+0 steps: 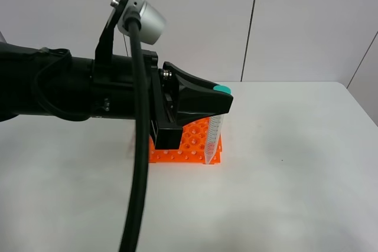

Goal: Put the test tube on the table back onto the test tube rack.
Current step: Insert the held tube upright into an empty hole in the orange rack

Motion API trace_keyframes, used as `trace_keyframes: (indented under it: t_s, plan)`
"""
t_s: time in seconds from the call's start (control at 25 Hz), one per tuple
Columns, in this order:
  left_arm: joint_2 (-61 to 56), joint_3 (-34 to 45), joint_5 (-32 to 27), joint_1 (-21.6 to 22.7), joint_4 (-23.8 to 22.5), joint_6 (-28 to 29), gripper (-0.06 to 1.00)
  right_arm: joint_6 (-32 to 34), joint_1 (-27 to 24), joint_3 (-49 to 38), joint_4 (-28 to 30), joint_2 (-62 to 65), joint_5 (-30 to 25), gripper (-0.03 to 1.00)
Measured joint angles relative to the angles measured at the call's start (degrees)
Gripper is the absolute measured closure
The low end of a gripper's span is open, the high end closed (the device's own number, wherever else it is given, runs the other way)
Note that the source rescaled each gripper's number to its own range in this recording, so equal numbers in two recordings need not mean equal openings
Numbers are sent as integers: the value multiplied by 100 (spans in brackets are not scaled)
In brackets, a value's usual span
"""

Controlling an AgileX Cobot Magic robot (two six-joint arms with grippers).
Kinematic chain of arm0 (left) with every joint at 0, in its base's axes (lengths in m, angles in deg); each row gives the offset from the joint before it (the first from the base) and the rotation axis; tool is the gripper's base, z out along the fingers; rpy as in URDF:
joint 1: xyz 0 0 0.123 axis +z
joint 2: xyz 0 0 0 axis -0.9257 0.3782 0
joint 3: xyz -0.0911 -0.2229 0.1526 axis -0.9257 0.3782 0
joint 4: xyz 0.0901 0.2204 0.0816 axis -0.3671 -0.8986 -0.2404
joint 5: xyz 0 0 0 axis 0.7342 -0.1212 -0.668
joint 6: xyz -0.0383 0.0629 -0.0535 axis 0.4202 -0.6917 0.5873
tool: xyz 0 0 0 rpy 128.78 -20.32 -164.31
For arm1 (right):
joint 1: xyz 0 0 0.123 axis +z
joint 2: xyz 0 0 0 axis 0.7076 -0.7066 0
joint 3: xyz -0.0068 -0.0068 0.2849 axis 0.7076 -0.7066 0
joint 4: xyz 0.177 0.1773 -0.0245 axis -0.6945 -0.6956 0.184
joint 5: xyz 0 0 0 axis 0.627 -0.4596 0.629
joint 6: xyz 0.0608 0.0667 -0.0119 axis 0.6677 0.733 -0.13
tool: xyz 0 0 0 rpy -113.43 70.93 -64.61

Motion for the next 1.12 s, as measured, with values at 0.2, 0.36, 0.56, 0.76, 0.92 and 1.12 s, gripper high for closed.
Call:
trace_keyframes:
  t_s: [0.2, 0.36, 0.56, 0.76, 0.92, 1.12]
  plan:
    - [0, 0, -23, 0, 0, 0, 94, 17, 0, 0, 6, 711, -1, 67]
    - [0, 0, -27, 0, 0, 0, 94, 23, 0, 0, 133, 1081, -47, 67]
    - [0, 0, -27, 0, 0, 0, 94, 23, 0, -72, 221, 1421, -132, 67]
    - [0, 0, -41, 0, 0, 0, 94, 41, 0, -238, 221, 1772, -134, 67]
    - [0, 0, -85, 0, 0, 0, 94, 41, 0, -286, 305, 2112, -135, 67]
    - [0, 0, -103, 0, 0, 0, 94, 41, 0, -387, 374, 2438, -154, 67]
